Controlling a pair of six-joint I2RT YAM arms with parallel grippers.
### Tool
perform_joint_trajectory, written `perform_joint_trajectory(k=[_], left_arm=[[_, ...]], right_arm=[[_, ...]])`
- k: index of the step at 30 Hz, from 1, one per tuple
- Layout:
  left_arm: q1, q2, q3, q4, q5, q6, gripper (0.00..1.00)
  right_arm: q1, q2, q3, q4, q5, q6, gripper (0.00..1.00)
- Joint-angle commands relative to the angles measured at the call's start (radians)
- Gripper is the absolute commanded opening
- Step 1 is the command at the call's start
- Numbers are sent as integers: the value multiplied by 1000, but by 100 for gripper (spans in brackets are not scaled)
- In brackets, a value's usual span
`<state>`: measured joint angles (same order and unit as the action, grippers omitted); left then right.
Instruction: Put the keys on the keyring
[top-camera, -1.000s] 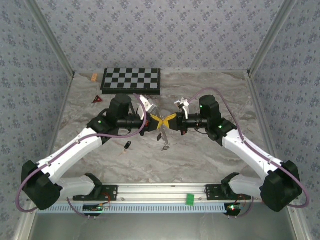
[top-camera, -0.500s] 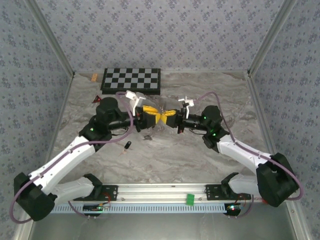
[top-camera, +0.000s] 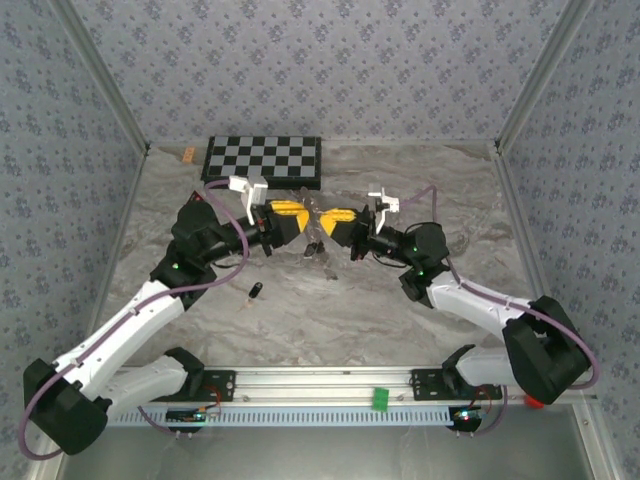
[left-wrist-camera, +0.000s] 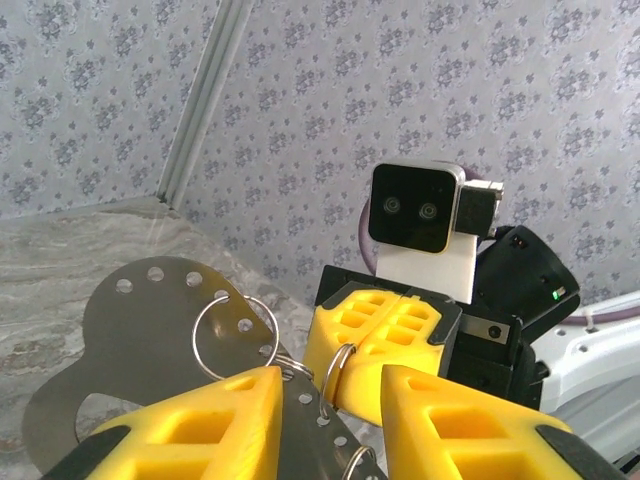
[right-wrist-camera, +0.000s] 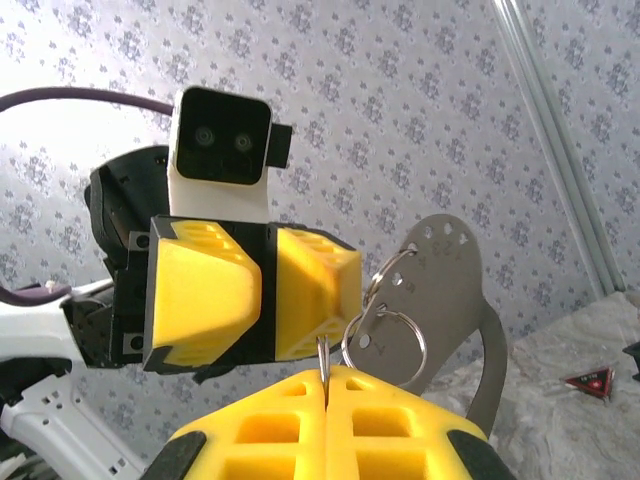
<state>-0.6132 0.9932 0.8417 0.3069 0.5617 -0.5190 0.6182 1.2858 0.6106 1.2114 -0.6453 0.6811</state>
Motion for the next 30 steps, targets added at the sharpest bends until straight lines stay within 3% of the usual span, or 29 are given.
perform_joint_trajectory(k=[1, 23, 30], left_arm=[[4, 8, -9, 100, 38, -40, 30], [-5, 35, -40, 127, 35, -36, 28], [-8, 47, -40, 138, 58, -35, 16]], right_arm=[[11, 26, -3, 141, 50, 50, 0], [41, 72, 26, 181, 49, 96, 0], [40, 81, 30, 181, 43, 106, 0]])
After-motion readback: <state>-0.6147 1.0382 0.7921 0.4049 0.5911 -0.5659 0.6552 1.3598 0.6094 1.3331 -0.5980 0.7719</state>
